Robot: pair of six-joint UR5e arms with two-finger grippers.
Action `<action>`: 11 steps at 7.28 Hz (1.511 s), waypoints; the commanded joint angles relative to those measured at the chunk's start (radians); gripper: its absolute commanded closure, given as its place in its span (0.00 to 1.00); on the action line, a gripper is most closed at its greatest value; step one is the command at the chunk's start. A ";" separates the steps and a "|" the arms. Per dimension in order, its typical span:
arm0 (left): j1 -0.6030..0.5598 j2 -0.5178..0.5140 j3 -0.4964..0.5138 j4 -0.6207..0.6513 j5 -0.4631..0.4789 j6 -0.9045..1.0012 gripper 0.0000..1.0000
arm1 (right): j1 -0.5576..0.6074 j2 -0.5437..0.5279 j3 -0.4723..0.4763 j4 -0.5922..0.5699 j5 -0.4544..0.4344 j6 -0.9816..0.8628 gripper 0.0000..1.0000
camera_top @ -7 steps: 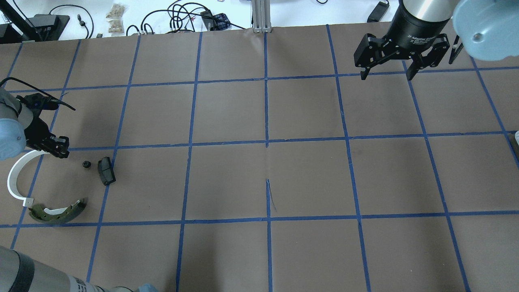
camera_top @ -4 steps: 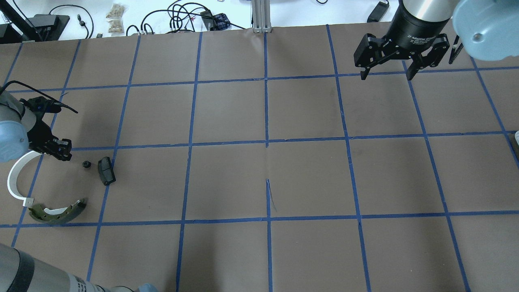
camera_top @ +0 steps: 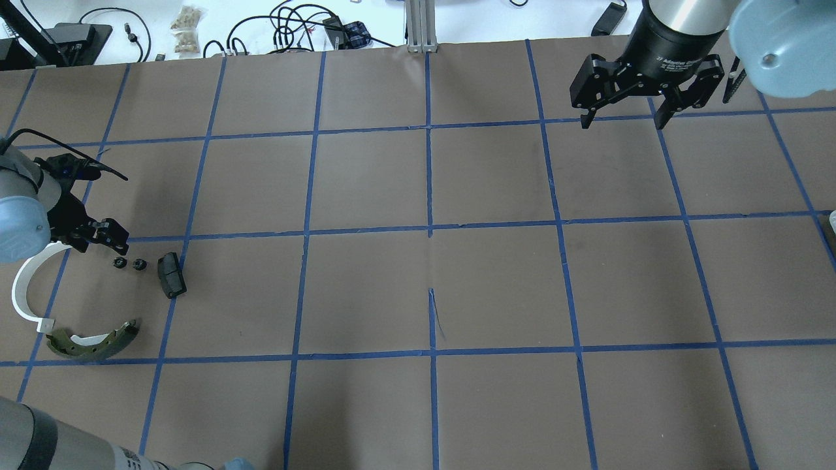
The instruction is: Place bearing gear from tray to pile
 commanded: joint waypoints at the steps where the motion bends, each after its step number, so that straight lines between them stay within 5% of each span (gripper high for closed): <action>1: -0.074 0.057 0.021 -0.054 0.004 -0.040 0.00 | 0.000 0.000 0.000 0.000 0.000 0.000 0.00; 3: -0.282 0.117 0.044 -0.134 0.012 -0.272 0.00 | 0.000 0.000 0.000 0.000 0.000 0.000 0.00; 7: -0.530 0.244 0.342 -0.642 0.010 -0.640 0.00 | 0.000 0.000 0.000 0.000 0.000 -0.002 0.00; 9: -0.646 0.302 0.401 -0.714 0.001 -0.679 0.00 | 0.000 0.000 -0.002 0.000 0.000 -0.002 0.00; 11: -0.639 0.355 0.375 -0.743 -0.046 -0.677 0.00 | -0.002 0.000 -0.003 -0.002 0.002 -0.002 0.00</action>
